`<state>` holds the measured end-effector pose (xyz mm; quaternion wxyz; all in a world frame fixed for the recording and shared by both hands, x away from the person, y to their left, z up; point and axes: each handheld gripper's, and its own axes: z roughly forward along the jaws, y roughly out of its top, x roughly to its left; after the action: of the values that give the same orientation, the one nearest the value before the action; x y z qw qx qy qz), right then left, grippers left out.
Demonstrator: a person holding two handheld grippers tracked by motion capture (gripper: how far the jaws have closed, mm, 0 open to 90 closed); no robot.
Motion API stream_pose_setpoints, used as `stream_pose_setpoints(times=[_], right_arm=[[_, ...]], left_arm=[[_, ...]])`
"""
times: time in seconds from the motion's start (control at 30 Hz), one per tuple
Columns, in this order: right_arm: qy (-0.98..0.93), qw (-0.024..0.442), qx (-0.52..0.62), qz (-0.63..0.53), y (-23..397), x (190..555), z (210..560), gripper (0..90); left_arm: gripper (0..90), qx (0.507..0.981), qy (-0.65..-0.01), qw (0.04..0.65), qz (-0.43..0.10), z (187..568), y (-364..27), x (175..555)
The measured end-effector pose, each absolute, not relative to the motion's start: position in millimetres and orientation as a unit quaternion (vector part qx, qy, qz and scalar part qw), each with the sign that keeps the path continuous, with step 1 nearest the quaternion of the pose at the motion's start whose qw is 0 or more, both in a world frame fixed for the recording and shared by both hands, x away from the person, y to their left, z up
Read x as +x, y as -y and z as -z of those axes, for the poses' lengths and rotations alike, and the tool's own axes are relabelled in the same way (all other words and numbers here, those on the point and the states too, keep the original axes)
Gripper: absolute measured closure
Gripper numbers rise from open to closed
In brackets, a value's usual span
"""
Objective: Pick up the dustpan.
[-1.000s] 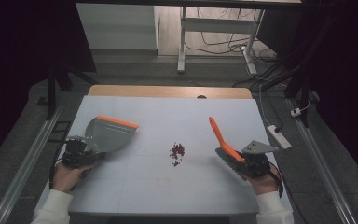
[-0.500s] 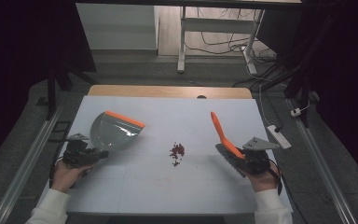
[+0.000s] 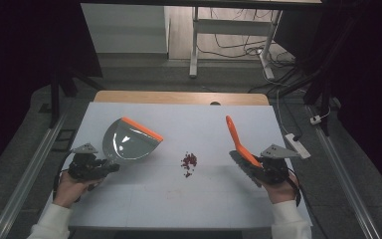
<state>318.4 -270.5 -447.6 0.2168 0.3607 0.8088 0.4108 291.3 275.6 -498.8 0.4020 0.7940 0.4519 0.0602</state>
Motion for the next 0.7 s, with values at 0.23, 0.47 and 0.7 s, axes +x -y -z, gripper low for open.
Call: stream_pose_setpoints(times=[0.23, 0.47, 0.7], right_arm=[[-0.811, 0.212, 0.361, -0.408, 264.3, 325.7, 450.0, 69.9], [-0.806, 0.220, 0.359, -0.417, 256.1, 333.5, 445.2, 69.9], [-0.808, 0.214, 0.356, -0.417, 243.0, 345.4, 448.4, 69.8]], left_arm=[[61.5, 0.812, -0.425, 0.395, -0.060, 496.1, -266.4, 286.1], [61.5, 0.829, -0.399, 0.391, -0.044, 489.5, -257.2, 282.1], [61.5, 0.846, -0.382, 0.370, -0.034, 491.2, -249.2, 282.7]])
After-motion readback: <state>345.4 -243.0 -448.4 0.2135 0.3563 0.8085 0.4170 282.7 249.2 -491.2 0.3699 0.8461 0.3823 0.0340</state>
